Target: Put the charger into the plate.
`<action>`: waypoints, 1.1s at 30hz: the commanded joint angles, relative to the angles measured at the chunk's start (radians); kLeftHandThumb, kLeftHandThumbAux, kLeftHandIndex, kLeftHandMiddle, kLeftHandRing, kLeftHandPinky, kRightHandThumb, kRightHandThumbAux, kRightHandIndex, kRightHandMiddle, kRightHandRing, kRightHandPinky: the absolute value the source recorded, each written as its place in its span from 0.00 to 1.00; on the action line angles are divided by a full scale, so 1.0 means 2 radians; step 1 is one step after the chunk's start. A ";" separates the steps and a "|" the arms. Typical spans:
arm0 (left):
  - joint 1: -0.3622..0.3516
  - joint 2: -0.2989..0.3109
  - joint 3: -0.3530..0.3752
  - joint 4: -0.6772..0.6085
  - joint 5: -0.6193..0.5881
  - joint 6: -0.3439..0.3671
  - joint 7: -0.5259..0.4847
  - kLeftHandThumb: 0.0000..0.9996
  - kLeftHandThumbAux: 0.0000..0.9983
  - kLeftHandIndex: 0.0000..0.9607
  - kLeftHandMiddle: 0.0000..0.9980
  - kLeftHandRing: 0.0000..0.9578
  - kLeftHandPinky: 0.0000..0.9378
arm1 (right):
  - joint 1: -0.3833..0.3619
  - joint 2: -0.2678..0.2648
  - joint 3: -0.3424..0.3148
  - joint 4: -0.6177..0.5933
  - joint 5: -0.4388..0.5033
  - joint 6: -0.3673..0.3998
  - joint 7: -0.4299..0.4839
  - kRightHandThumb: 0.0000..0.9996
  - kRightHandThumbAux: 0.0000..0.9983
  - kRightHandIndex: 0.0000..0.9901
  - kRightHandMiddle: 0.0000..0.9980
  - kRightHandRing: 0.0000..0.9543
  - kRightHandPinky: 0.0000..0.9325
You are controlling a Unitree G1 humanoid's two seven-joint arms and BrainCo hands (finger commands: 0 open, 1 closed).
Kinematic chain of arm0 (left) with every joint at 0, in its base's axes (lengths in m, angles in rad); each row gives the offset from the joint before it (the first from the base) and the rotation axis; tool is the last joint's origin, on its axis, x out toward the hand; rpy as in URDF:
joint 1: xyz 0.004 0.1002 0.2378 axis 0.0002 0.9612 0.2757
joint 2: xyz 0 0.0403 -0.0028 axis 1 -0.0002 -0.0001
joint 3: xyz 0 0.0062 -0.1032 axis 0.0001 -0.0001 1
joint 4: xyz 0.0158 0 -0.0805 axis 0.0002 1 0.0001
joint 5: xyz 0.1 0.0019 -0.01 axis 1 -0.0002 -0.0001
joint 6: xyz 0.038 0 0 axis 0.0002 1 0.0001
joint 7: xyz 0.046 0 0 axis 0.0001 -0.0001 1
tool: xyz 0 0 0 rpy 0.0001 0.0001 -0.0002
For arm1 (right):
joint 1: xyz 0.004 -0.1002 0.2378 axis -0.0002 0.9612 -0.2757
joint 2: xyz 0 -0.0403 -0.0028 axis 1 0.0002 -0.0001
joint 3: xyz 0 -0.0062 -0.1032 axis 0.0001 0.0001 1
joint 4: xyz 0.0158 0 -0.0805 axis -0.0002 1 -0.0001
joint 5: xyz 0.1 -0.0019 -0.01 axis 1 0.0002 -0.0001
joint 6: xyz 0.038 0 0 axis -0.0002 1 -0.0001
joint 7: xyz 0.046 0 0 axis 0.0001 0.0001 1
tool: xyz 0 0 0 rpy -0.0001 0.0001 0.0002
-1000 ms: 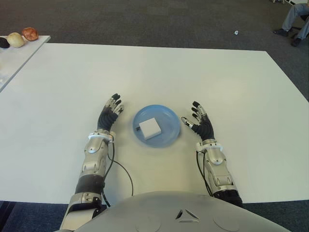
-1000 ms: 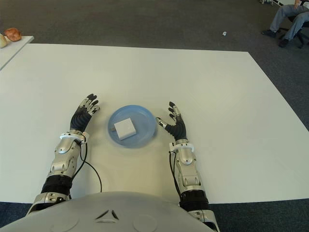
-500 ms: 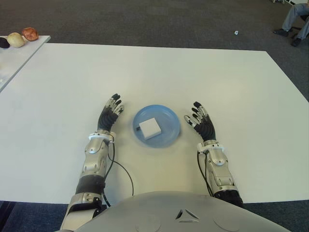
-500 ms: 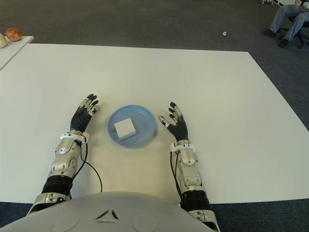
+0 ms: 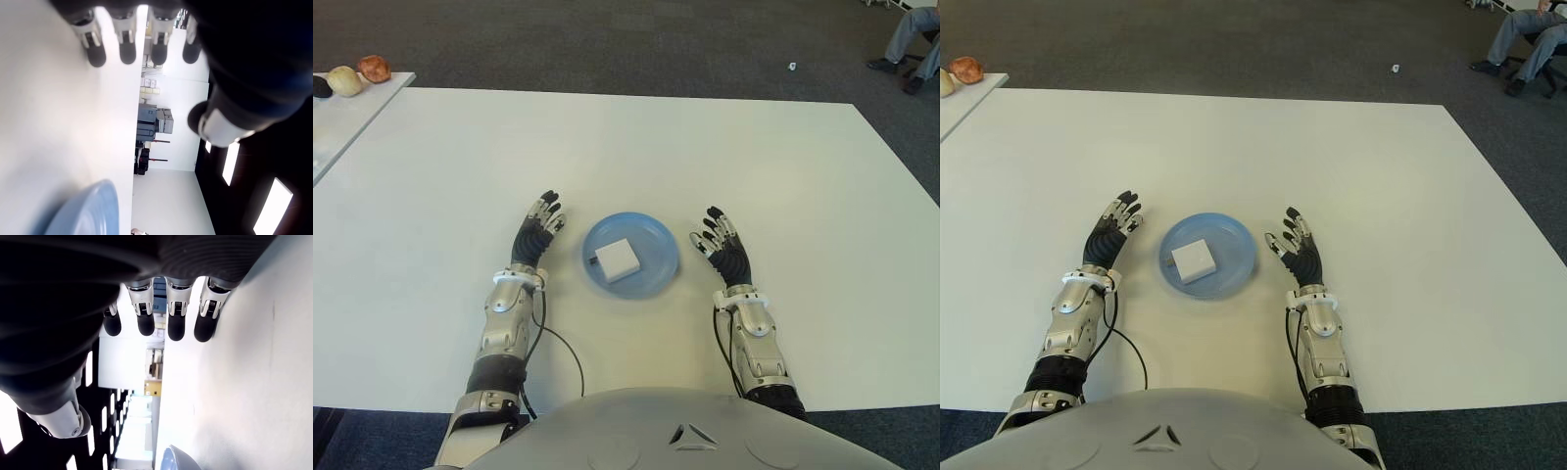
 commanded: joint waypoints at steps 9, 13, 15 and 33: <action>0.010 0.004 -0.006 0.007 0.004 0.001 -0.006 0.00 0.64 0.00 0.00 0.00 0.00 | 0.001 0.004 -0.006 0.047 0.004 0.008 -0.003 0.00 0.64 0.07 0.09 0.09 0.12; 0.011 0.005 -0.007 0.008 0.003 0.001 -0.009 0.00 0.64 0.00 0.00 0.00 0.00 | -0.002 0.005 -0.007 0.050 0.001 0.000 -0.006 0.00 0.64 0.07 0.09 0.09 0.11; 0.012 0.005 -0.007 0.008 0.002 0.001 -0.010 0.00 0.64 0.00 0.00 0.00 0.00 | -0.004 0.005 -0.008 0.051 0.001 -0.003 -0.008 0.00 0.63 0.06 0.09 0.09 0.10; 0.012 0.004 -0.005 0.013 0.000 -0.003 -0.015 0.00 0.64 0.00 0.00 0.00 0.00 | -0.018 0.007 -0.012 0.057 -0.003 -0.007 -0.023 0.00 0.68 0.06 0.10 0.09 0.11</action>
